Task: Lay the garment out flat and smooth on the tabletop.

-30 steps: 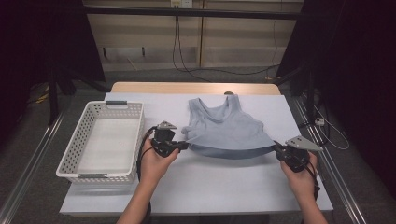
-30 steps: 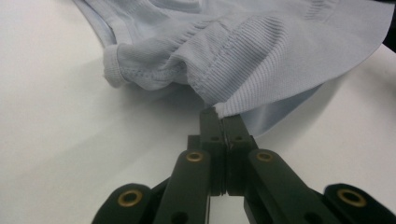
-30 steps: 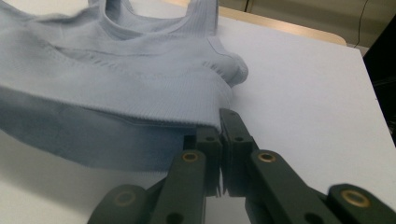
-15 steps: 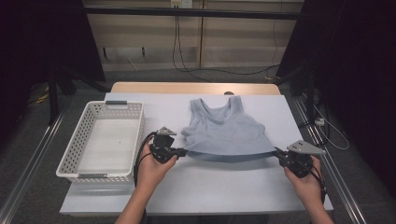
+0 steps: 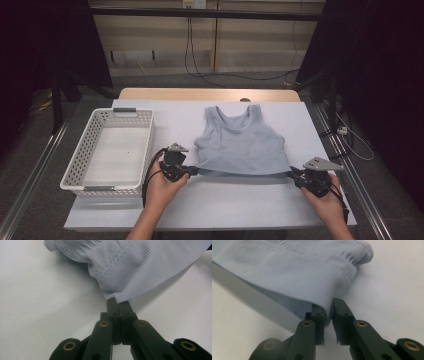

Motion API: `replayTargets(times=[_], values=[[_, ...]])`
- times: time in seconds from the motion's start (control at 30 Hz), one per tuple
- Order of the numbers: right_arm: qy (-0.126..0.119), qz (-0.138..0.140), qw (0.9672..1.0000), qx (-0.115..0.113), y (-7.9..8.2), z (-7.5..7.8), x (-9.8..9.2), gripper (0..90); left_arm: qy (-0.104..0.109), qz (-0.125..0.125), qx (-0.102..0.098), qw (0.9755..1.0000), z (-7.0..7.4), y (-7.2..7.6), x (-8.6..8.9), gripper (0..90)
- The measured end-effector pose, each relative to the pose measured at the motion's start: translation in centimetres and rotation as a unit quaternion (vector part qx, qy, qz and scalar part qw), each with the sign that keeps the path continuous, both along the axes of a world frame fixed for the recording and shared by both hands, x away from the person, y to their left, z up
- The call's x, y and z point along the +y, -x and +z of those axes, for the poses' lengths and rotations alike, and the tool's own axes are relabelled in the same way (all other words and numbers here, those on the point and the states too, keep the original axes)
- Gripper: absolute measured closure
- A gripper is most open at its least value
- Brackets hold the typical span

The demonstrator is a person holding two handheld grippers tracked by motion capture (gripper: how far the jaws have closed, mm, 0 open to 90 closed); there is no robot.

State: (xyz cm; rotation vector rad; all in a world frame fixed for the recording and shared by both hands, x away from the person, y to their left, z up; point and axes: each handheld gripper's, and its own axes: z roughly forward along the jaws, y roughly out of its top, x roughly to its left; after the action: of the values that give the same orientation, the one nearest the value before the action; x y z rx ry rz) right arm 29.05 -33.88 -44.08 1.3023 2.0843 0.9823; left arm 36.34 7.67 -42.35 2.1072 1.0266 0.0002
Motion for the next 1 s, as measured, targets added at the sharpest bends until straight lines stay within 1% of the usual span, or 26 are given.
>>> replayTargets(times=[0.07, 0.13, 0.2, 0.27, 0.33, 0.37, 0.4, 0.47, 0.6, 0.63, 0.73, 0.8, 0.93, 1.0], values=[[-0.003, 0.001, 1.0, 0.0, 0.0, 0.0, -0.1, 76.5, 0.001, 0.001, 0.001, 1.0, 0.0, 0.0, 0.0, 89.8], [-0.009, 0.003, 1.0, 0.0, 0.0, 0.0, -0.1, 68.8, 0.0, 0.0, 0.001, 1.0, 0.0, 0.0, 0.0, 89.8], [-0.015, 0.01, 0.9998, -0.001, -0.1, 0.0, 0.1, 63.8, -0.001, -0.001, 0.002, 1.0, -0.1, 0.0, 0.0, 89.8], [-0.015, 0.012, 0.9998, -0.004, -0.1, 0.0, 0.4, 56.0, -0.001, 0.0, 0.003, 1.0, -0.1, 0.0, -0.1, 89.8], [-0.017, 0.016, 0.9997, -0.006, -0.1, 0.1, 0.6, 53.2, -0.002, 0.0, 0.002, 1.0, -0.1, 0.0, -0.1, 89.8], [-0.019, 0.018, 0.9996, -0.007, -0.1, 0.0, 0.6, 49.9, -0.002, 0.0, 0.002, 1.0, -0.1, 0.0, -0.1, 89.8], [-0.023, 0.018, 0.9996, -0.006, -0.1, 0.0, 0.7, 47.7, -0.003, -0.001, 0.003, 1.0, -0.1, 0.0, -0.1, 89.8], [-0.032, 0.026, 0.9991, -0.005, -0.1, 0.0, 0.7, 44.2, -0.003, -0.001, 0.003, 1.0, -0.1, 0.0, 0.0, 89.8], [-0.041, 0.032, 0.9986, -0.007, -0.1, 0.0, 0.9, 36.4, -0.004, -0.001, 0.005, 1.0, -0.3, -0.1, 0.0, 89.8], [-0.042, 0.033, 0.9985, -0.009, -0.2, 0.0, 1.0, 35.3, -0.006, 0.0, 0.005, 1.0, -0.3, -0.1, 0.0, 89.8], [-0.055, 0.034, 0.9978, -0.013, -0.2, 0.1, 1.0, 32.9, -0.005, 0.002, 0.006, 1.0, -0.4, -0.1, 0.0, 89.8], [-0.061, 0.039, 0.9972, -0.016, -0.2, 0.2, 1.0, 30.9, -0.007, 0.004, 0.006, 0.9999, -0.4, -0.1, 0.0, 89.8], [-0.062, 0.049, 0.9966, -0.02, -0.1, 0.4, 1.3, 28.8, -0.01, 0.004, 0.008, 0.9999, -0.5, -0.3, 0.1, 89.8], [-0.059, 0.055, 0.9965, -0.023, -0.1, 0.5, 1.5, 28.5, -0.009, 0.005, 0.009, 0.9999, -0.6, -0.3, 0.1, 89.7]])
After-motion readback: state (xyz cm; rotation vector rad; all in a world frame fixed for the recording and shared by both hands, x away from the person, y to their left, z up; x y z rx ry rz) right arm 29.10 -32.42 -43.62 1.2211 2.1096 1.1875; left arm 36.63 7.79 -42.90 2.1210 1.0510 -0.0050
